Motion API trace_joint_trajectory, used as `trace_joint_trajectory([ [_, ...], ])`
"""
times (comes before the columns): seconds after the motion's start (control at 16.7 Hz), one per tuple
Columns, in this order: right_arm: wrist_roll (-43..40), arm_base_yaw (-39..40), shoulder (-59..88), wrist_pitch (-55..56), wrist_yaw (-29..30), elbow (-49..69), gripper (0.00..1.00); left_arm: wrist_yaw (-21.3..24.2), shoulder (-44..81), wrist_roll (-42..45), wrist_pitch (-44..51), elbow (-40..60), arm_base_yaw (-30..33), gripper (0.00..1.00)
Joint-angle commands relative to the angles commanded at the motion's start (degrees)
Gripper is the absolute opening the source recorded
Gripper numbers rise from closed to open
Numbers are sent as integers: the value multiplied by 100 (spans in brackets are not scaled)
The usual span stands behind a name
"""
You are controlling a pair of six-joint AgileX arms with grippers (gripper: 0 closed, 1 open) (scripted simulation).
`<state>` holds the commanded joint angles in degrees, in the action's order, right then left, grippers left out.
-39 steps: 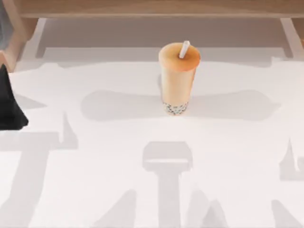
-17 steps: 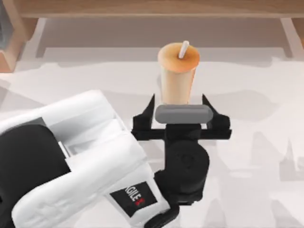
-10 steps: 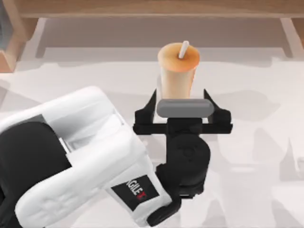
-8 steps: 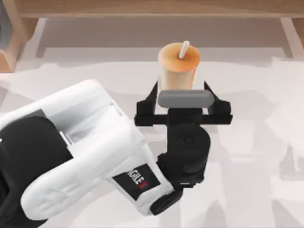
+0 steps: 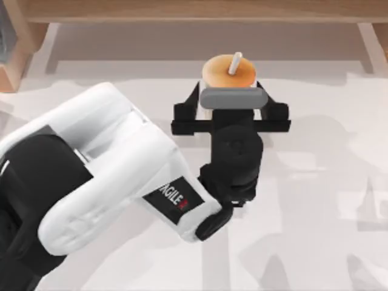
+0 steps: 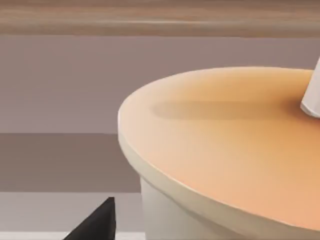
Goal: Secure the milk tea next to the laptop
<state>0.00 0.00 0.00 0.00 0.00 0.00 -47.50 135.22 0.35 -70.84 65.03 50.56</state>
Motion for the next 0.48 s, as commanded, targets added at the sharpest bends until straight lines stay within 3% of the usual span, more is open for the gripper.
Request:
trace_joint_trajectory([
  [0.06,0,0,0,0,0,0,100,0,0,0,0,0,0,100],
  [0.48,0,0,0,0,0,0,100,0,0,0,0,0,0,47],
])
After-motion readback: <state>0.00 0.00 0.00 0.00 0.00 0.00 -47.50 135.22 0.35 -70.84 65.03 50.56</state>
